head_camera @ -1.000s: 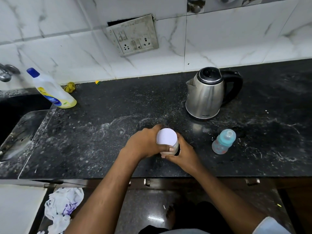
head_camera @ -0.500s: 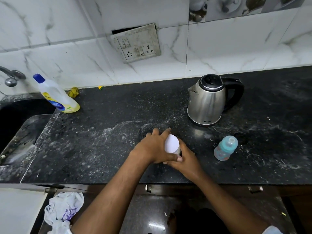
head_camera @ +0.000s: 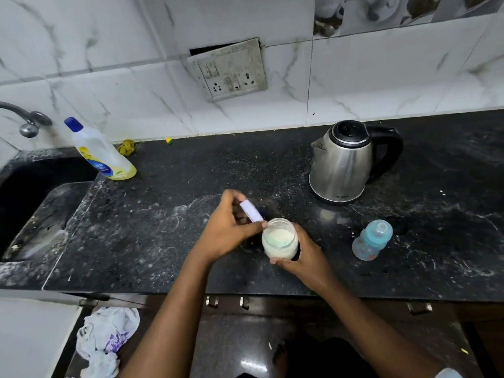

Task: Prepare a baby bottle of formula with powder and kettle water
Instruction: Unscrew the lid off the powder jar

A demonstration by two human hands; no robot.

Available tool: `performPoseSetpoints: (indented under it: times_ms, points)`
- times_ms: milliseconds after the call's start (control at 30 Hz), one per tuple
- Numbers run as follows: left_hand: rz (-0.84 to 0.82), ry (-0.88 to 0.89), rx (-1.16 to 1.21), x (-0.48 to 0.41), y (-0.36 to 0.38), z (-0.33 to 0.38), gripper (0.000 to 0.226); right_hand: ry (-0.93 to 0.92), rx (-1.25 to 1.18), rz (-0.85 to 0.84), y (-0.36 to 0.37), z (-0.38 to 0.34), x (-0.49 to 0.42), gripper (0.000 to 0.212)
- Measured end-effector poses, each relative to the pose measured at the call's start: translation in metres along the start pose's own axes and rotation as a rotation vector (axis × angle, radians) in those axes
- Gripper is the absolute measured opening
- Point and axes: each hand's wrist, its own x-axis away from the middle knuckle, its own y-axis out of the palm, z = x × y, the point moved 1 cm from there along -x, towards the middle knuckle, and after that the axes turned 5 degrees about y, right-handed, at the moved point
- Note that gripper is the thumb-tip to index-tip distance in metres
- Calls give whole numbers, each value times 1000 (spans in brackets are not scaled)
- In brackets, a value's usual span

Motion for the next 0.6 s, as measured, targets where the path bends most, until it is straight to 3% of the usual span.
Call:
performPoseSetpoints:
  times_ms: [133,233,300,433,600]
  points:
    - [207,-67,128,29,-7,-46,83,9,26,9,-1,1,1,91]
    - [207,-127,47,41,-1,-76,120,14,38,5,0,-1,2,94]
    - [178,-176,-134,46,3,-92,134,25,49,-2,-1,-2,2,97]
    - [166,-237,-469,54,4,-108,146,21,70,-20,-3,-6,3,96]
    - [136,-287,-526,57,1,-100,151,60,96,-12,-2,-7,5,98]
